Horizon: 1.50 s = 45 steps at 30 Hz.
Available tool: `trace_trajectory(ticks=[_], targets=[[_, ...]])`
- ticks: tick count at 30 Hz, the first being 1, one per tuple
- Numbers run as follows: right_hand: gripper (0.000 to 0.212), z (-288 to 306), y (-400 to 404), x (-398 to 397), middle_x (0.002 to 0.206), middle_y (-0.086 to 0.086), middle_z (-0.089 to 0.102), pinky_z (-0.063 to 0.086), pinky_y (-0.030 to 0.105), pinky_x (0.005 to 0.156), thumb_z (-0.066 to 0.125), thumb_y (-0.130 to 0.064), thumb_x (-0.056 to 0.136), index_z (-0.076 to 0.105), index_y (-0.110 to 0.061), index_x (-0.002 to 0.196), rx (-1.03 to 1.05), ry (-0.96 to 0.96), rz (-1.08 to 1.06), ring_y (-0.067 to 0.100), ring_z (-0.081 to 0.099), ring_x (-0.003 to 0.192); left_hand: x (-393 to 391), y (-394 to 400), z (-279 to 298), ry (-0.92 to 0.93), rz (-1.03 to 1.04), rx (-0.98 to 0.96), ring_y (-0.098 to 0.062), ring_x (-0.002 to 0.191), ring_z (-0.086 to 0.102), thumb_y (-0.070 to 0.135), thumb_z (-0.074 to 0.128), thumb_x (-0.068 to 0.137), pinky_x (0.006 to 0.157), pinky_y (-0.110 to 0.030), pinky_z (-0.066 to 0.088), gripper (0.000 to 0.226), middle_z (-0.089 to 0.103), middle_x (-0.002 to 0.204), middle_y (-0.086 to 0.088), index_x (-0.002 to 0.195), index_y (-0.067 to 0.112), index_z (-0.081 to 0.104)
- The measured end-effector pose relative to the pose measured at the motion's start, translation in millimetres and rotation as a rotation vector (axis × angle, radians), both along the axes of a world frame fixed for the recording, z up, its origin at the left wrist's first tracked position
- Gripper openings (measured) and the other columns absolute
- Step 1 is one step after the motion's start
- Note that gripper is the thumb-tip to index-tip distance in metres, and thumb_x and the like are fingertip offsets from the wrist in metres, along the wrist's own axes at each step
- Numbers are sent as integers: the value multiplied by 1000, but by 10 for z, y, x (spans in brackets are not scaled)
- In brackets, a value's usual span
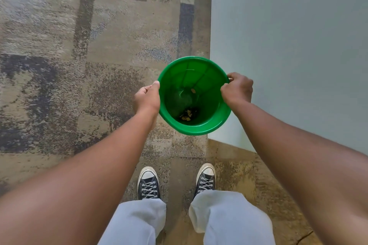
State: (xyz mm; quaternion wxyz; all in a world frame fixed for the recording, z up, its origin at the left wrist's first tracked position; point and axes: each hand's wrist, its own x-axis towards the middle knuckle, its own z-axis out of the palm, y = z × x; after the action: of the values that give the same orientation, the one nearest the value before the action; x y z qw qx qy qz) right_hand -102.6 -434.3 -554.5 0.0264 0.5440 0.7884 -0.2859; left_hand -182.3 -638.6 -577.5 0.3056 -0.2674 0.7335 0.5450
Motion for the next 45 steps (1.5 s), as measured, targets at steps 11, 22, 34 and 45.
trace_trajectory(ticks=[11, 22, 34, 45], targets=[[43, -1038, 43, 104, 115, 13, 66, 51, 33, 94, 50, -3, 81, 70, -17, 116, 48, -79, 56, 34, 62, 104, 249, 19, -1100, -28, 19, -59, -26, 96, 72, 39, 66, 94, 88, -47, 62, 15, 74, 100, -5, 88, 25, 68], [36, -1776, 141, 172, 108, 15, 66, 52, 35, 87, 46, -1, 80, 69, -11, 106, 113, -154, 92, 37, 62, 101, 383, 109, -1825, -55, -27, -119, -21, 89, 74, 39, 67, 95, 81, -41, 64, 12, 76, 94, 3, 87, 30, 72], [30, -2235, 158, 204, 109, 17, 65, 48, 35, 81, 43, -3, 86, 66, -8, 104, 77, -110, 22, 36, 62, 100, 544, 144, -2177, -73, -11, -153, -21, 87, 74, 31, 66, 97, 80, -40, 64, 12, 75, 95, 1, 86, 30, 69], [32, -2371, 181, 234, 119, 16, 61, 48, 34, 88, 42, -2, 88, 65, -8, 110, 130, -191, 184, 36, 59, 108, 578, 157, -2283, -85, 1, -169, -19, 87, 74, 30, 63, 100, 78, -39, 65, 13, 74, 96, 3, 88, 34, 67]])
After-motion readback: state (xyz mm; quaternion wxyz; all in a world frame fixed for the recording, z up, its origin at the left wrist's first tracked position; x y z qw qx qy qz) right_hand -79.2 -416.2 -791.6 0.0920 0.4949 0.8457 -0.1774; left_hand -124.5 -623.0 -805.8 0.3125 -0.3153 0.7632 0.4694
